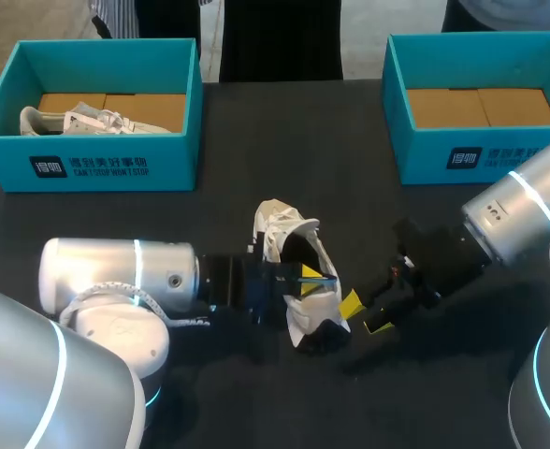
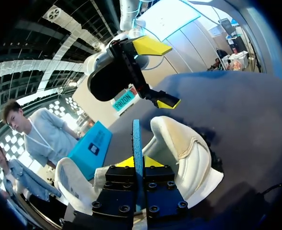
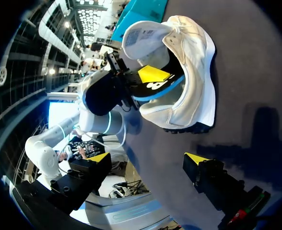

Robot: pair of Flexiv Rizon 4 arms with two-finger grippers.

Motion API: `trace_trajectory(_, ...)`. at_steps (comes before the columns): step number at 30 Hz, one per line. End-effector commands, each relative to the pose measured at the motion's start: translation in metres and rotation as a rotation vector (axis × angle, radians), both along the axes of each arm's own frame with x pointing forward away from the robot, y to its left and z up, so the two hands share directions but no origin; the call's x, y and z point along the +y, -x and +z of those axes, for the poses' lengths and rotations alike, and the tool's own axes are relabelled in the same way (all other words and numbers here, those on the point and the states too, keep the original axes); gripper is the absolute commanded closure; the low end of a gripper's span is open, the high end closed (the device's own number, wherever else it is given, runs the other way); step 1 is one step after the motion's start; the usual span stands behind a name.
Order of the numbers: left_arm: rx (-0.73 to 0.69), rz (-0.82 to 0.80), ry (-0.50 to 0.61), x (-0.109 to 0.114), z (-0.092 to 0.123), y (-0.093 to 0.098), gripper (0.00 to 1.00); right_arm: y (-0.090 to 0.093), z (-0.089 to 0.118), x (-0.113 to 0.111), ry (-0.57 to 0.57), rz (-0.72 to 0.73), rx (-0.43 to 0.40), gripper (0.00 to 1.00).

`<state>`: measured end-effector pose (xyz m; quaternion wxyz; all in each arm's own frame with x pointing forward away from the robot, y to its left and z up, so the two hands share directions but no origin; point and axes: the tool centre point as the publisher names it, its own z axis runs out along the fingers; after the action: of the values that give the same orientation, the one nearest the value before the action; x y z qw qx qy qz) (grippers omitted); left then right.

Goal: Take the shoe out of the shoebox, open the shoe tongue, remove and reinsert the insole, then place the shoe into the shoebox

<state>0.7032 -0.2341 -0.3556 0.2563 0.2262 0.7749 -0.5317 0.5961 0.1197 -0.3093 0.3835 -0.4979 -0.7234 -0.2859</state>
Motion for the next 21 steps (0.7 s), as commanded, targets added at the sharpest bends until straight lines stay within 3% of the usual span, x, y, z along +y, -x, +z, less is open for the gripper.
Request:
trace_trajectory(1,0.006,0.005,-0.013,-0.005,-0.004,-0.005,1.0,0.001,0.0,0.001,0.002,-0.001,-0.001,0.0)
trace_trajectory(6,0.011,0.002,0.004,-0.004,0.0,-0.002,1.0,0.001,0.0,0.001,0.002,-0.001,-0.001,0.0)
trace_trajectory(11,0.018,-0.011,0.026,-0.004,0.006,0.004,0.73,0.001,0.0,0.001,0.002,-0.001,-0.001,0.0)
trace_trajectory(21,0.018,-0.047,0.054,-0.002,0.019,0.016,0.79,0.001,0.0,0.001,0.002,-0.001,-0.001,0.0)
